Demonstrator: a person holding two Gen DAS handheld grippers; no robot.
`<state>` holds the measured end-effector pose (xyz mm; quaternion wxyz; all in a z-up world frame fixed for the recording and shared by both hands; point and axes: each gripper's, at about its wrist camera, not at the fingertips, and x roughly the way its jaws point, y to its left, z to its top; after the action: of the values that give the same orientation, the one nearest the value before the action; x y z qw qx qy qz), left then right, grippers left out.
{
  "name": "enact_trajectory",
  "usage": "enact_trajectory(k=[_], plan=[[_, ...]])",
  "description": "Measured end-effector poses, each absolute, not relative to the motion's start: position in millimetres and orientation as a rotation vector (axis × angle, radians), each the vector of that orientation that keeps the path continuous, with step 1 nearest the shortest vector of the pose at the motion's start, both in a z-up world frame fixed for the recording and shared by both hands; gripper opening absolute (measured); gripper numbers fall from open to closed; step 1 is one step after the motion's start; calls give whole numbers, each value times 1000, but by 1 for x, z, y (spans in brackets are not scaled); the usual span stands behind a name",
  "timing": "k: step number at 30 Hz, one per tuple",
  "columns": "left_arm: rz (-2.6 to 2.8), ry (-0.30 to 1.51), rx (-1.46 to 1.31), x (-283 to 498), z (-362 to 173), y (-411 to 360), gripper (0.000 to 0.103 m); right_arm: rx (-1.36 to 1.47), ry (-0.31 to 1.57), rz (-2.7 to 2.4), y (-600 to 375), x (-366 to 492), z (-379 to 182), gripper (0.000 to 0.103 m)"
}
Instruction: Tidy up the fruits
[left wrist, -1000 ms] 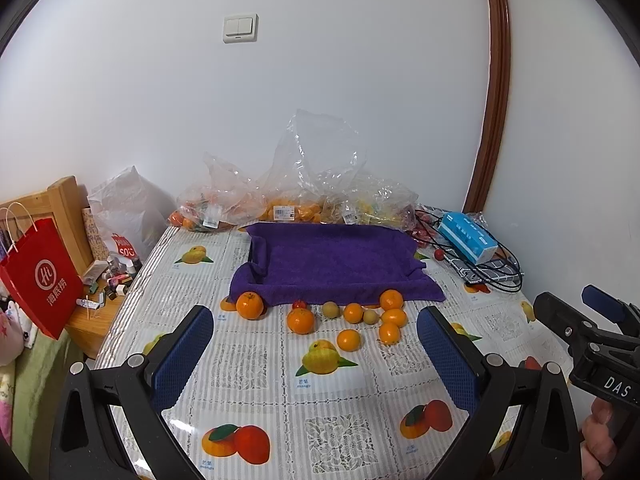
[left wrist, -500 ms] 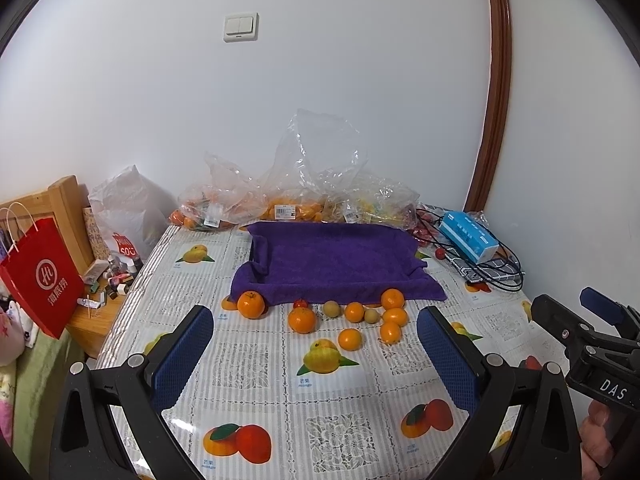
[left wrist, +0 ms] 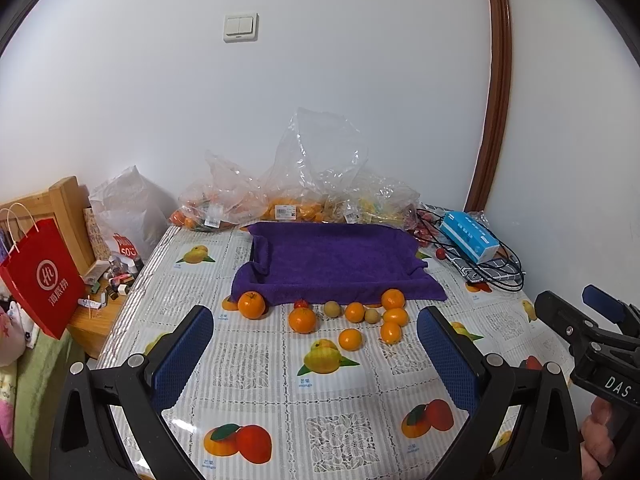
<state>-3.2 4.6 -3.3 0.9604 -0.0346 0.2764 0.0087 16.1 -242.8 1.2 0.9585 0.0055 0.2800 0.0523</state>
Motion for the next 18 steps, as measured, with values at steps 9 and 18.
enact_trajectory(k=[9,18], plan=[[25,558,-80,-3,-2,6,102,1,564,116,-236,14,2,102],[29,505,-61,-5,-2,6,102,-6,559,122,-231,13,3,102]])
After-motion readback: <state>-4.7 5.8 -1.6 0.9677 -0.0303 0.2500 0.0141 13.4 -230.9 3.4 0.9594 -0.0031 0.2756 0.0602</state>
